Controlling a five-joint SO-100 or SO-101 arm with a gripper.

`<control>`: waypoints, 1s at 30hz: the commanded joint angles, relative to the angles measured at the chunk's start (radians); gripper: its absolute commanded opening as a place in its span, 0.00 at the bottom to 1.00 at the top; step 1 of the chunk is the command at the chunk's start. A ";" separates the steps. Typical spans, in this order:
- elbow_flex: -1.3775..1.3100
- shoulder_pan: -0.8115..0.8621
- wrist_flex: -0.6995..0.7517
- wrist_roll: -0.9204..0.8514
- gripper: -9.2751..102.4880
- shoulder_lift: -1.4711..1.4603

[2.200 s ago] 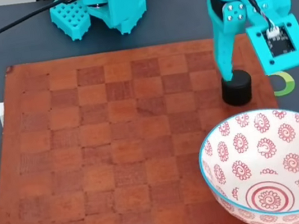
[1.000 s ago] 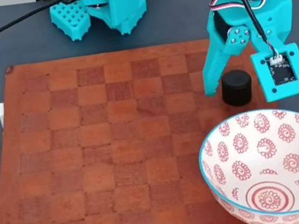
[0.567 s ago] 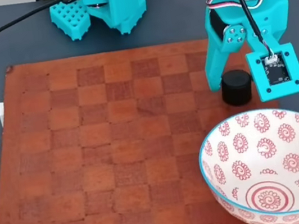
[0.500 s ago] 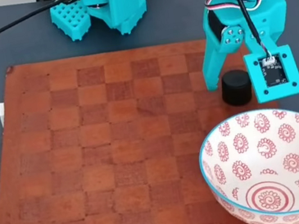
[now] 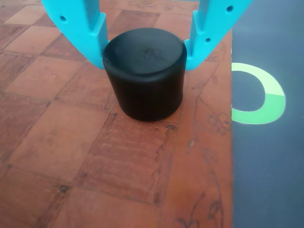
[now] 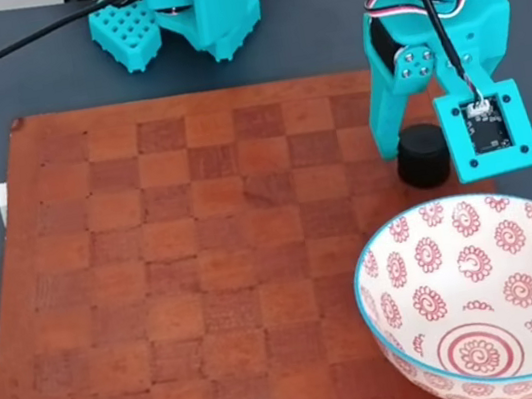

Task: Grasp a black cylinder and put it in a bowl.

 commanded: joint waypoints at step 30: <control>-0.500 0.184 0.337 -0.034 0.21 0.149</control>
